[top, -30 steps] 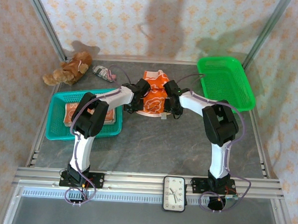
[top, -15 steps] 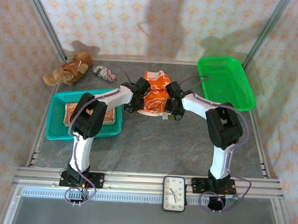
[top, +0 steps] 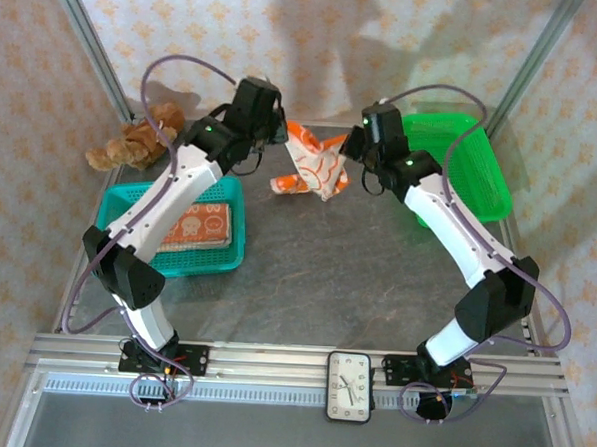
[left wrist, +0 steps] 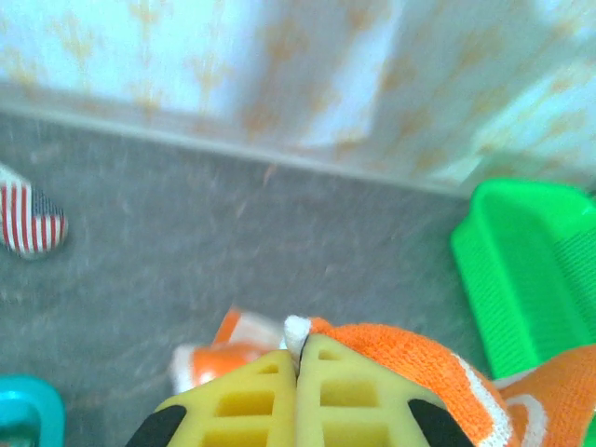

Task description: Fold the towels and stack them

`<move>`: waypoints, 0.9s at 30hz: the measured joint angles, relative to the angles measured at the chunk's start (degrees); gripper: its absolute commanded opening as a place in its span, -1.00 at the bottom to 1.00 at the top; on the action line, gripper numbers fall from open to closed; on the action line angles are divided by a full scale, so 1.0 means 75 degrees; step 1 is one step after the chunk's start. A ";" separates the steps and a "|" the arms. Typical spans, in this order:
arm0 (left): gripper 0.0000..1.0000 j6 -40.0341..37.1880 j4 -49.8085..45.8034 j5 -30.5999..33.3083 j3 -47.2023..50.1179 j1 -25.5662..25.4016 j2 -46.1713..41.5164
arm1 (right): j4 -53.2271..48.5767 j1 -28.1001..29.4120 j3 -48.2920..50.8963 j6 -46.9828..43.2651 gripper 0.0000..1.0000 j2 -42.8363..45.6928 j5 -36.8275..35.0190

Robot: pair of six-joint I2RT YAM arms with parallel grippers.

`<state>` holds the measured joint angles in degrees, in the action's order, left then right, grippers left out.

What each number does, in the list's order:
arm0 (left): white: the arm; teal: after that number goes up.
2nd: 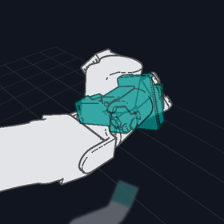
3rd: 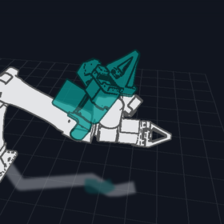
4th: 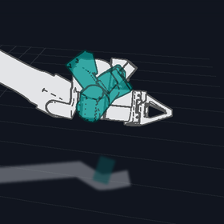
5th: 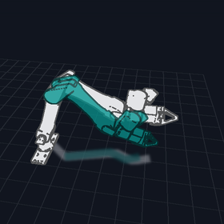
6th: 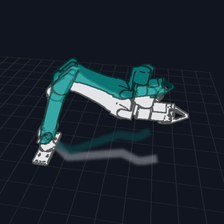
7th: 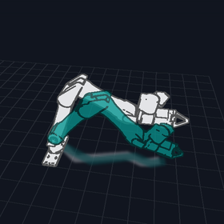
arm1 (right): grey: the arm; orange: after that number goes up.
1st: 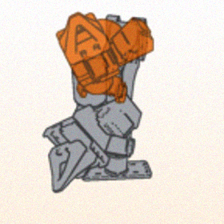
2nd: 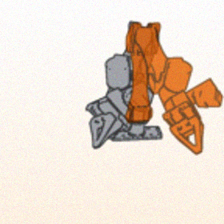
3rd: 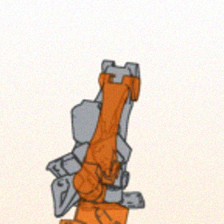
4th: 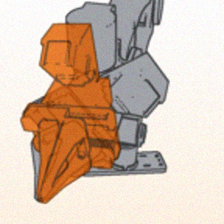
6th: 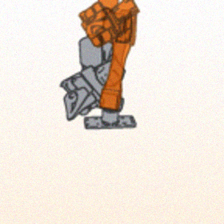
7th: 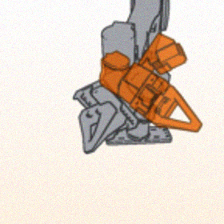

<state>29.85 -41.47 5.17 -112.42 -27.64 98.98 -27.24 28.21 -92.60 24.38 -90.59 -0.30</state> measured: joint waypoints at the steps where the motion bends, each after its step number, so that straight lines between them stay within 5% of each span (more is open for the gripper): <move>1: -1.00 -0.0050 0.0003 0.0055 -0.0239 0.0000 0.0000 | 0.0000 0.0000 -0.0219 -0.0052 -1.00 -0.0003 -0.0073; 15: -1.00 -0.0592 -0.0277 0.0562 -0.3075 0.0440 0.1061 | -0.0067 -0.0262 -0.3107 -0.0749 -1.00 -0.1128 -0.0819; 27: -1.00 -0.0595 -0.0522 0.0309 -0.2229 0.0093 0.0527 | -0.0303 -0.0303 -0.3031 -0.0868 -1.00 -0.0968 -0.0280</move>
<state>25.39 -45.39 7.49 -129.14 -26.94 102.94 -29.52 25.93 -115.33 17.87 -97.84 -2.39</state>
